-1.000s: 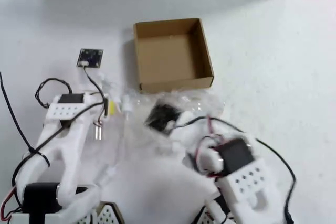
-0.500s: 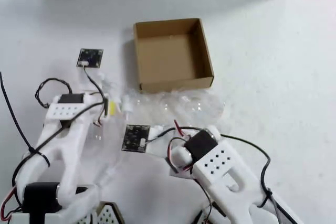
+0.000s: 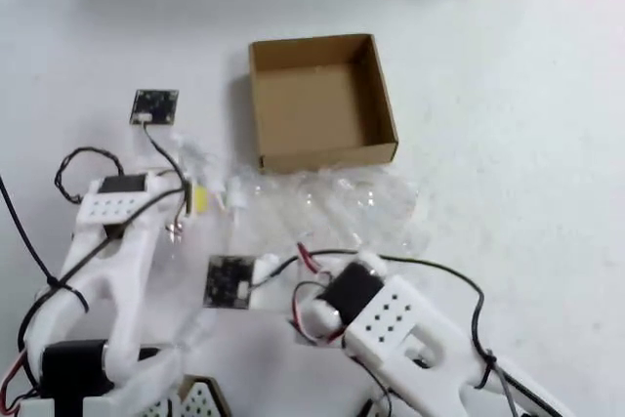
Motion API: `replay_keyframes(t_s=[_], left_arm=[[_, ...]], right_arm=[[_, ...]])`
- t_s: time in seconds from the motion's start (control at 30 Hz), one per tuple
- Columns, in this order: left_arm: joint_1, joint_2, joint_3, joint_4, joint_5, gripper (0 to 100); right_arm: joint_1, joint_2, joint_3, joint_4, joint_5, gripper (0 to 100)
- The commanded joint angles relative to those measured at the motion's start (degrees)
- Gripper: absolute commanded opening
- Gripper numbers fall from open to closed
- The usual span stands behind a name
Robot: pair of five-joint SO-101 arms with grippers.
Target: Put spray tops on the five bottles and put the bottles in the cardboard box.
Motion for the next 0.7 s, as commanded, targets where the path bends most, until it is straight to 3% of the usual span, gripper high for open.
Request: replay_keyframes(t_s=[0.0,0.23,0.47,0.67], left_arm=[[-0.31,-2.68,0.35,-1.67,-0.09,2],[-0.31,-2.68,0.44,-1.67,-0.09,2],[-0.31,-2.68,0.53,-1.67,-0.09,2],[-0.31,-2.68,0.53,-1.67,-0.09,2]], right_arm=[[-0.48,0.22,0.79,-1.89,-0.35,8.4],[-0.04,0.22,2.55,-3.21,4.57,8.5],[10.86,0.75,2.9,-7.78,10.37,17.4],[10.59,0.75,6.95,-12.09,11.43,12.9]])
